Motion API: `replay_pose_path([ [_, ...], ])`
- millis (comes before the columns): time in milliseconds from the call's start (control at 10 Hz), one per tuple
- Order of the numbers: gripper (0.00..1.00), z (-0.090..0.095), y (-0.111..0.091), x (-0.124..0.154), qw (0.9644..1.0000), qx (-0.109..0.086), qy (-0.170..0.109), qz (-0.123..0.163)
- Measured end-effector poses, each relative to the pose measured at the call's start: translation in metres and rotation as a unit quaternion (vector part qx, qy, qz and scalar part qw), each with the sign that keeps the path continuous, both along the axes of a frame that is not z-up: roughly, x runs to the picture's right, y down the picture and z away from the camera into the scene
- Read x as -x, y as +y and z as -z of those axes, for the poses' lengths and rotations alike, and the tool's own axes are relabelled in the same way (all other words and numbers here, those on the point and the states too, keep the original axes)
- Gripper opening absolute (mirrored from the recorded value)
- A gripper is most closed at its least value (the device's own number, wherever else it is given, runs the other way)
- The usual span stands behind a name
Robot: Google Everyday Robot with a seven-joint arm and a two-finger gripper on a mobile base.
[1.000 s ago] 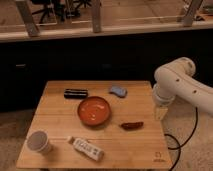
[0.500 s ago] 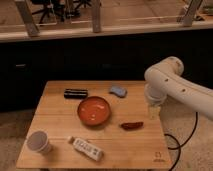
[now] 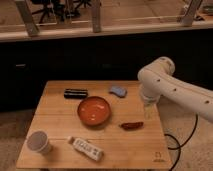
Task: Push the ceramic bowl across the table
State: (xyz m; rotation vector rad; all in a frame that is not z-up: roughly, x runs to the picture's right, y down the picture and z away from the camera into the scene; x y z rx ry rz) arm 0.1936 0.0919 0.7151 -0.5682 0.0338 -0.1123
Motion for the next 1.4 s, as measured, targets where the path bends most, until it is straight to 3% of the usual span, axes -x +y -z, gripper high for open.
replay_pose_path([
  [1400, 0.80, -0.046, 0.019, 0.063, 0.9985, 0.022, -0.037, 0.035],
])
